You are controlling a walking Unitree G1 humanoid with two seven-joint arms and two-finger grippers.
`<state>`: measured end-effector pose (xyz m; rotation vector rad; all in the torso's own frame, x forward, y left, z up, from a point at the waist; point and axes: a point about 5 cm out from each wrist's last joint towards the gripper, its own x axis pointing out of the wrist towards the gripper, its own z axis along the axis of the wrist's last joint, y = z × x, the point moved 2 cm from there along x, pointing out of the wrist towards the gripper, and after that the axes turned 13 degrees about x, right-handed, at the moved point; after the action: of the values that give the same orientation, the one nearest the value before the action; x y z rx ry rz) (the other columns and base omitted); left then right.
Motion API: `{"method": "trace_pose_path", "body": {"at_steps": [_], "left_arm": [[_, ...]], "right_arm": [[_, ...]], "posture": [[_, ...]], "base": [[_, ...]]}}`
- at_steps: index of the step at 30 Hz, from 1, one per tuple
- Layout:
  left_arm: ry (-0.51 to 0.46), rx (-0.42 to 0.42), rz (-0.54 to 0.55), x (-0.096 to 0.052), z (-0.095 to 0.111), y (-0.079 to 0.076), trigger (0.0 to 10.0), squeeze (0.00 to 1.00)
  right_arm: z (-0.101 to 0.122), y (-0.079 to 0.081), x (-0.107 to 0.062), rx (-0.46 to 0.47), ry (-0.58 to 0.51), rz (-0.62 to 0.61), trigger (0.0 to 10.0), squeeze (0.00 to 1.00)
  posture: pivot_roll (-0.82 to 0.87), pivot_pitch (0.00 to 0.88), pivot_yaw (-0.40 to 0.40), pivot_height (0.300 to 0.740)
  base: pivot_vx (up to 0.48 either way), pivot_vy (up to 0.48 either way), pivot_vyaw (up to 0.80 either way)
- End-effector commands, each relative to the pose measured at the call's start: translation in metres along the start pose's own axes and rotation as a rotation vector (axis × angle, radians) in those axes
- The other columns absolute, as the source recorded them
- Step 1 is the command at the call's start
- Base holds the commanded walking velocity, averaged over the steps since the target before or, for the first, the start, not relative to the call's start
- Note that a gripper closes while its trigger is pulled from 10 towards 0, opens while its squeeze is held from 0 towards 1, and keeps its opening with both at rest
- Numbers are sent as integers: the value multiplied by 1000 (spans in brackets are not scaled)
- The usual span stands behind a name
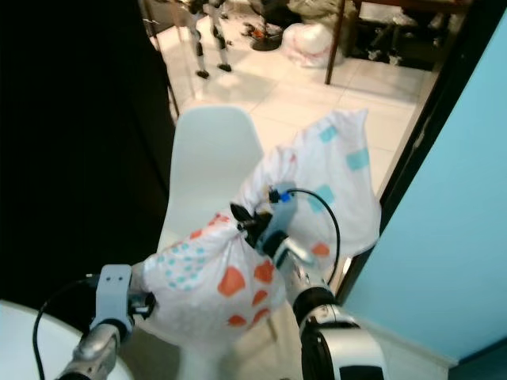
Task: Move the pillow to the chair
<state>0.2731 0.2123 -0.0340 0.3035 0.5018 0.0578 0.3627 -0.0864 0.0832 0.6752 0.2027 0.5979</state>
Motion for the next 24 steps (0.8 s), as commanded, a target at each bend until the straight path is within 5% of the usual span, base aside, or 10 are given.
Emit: {"method": "trace_pose_path", "body": {"at_steps": [1, 13, 24], "left_arm": [[26, 3, -7, -4, -10, 0, 10000, 0], [17, 3, -34, -4, -7, -13, 10000, 0], [11, -1, -75, -4, -4, -28, 10000, 0]], "right_arm": [[14, 22, 15, -34, -69, 90, 10000, 0], [20, 22, 16, -34, -80, 80, 10000, 0], [22, 23, 17, -48, -80, 85, 10000, 0]], "posture": [[-64, 36, 24, 740], [-68, 39, 21, 740], [-79, 42, 16, 740]], "base": [[360, 0, 0], [351, 0, 0], [0, 0, 0]]}}
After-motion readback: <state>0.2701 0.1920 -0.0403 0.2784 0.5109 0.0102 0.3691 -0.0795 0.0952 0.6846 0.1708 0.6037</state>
